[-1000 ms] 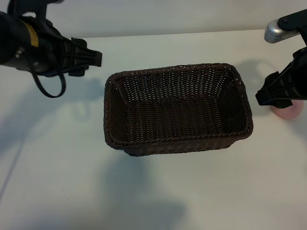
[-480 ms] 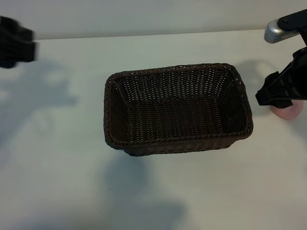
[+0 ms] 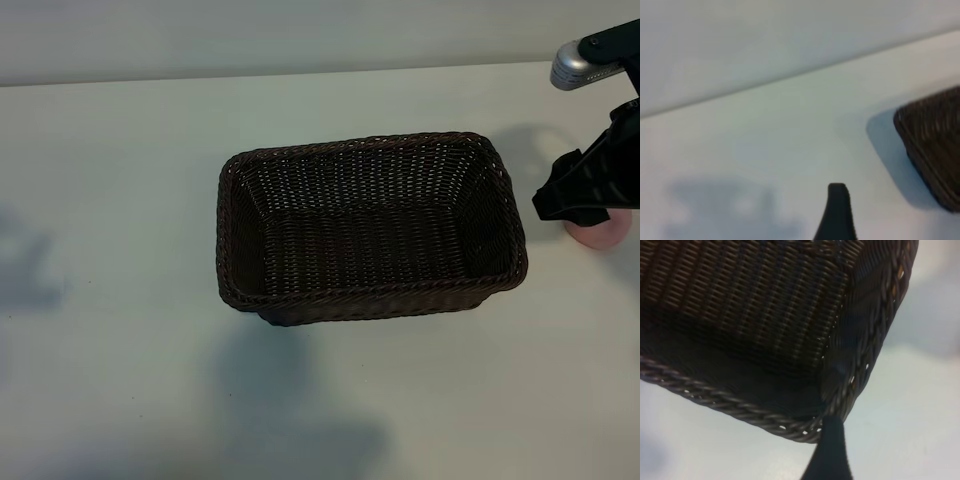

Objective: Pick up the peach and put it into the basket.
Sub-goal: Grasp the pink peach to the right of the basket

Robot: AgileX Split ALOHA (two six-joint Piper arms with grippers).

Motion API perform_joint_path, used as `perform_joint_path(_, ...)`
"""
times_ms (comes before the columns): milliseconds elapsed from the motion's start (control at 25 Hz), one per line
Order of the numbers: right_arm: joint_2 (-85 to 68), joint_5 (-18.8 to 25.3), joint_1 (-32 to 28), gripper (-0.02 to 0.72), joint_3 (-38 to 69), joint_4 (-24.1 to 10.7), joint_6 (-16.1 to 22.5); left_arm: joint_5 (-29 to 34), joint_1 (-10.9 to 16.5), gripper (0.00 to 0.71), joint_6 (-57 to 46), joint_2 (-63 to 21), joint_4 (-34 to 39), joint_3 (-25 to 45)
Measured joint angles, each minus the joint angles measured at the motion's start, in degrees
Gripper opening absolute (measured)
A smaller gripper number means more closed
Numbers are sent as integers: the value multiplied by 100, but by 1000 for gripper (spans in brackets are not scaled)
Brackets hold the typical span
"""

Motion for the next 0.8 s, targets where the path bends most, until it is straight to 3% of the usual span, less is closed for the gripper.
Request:
perform_joint_path(160, 0, 0, 0, 594, 0, 0, 0, 120, 0, 596, 230, -559, -417, 316)
perform_joint_path(400, 0, 0, 0, 594, 0, 0, 0, 96, 0, 596, 35, -1323, -751, 1720)
perform_joint_path(800, 0, 0, 0, 594, 0, 0, 0, -243, 0, 596, 206, -2798, -940, 3247)
